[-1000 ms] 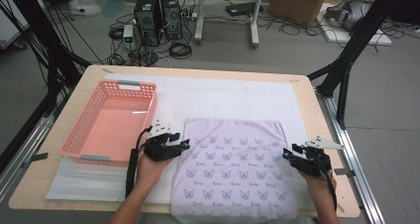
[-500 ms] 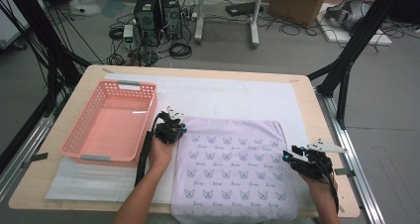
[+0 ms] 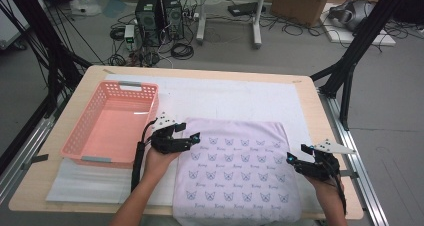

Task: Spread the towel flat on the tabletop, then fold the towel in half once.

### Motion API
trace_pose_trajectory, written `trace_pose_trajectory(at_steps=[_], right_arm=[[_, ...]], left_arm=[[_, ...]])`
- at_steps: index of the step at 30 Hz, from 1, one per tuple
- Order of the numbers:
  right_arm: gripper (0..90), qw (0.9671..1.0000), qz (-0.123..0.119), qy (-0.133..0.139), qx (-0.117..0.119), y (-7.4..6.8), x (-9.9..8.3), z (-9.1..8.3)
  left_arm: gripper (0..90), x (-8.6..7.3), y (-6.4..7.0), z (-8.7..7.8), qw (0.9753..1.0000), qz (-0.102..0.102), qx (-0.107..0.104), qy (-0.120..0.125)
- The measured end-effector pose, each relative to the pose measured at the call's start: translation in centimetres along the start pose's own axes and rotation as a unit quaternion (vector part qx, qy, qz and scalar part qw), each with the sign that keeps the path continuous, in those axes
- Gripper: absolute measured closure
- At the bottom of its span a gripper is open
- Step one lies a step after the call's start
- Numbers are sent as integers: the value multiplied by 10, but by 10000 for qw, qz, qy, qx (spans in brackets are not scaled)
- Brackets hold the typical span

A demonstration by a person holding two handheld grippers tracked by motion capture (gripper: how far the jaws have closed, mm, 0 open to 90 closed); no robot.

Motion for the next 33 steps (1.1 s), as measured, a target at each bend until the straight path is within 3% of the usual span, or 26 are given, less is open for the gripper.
trace_pose_trajectory(at_steps=[3,6,13,24,33], right_arm=[[249,9999,-142,25,64,-3,4,1],[211,9996,-224,120,150,-4,5,-1],[211,9994,-173,284,127,-4,5,-5],[211,9995,-97,293,115,-3,4,-3],[213,9998,1,142,158,4,4,9]], left_arm=[[195,-2,3,-11,9993,111,-291,206],[240,-6,3,-18,9989,58,-358,293],[240,-14,0,-23,9997,79,-168,186],[245,-12,-2,-20,9998,26,-82,158],[293,-8,-12,-2,9995,94,34,-287]])
Point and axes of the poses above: each handheld gripper's, and its own axes: z roughly forward along the jaws, x roughly out of its top, y roughly to its right, the point moved 2 cm from there along z, roughly forward along the jaws, and after that the axes turned 13 degrees about x, right-handed, at the moved point
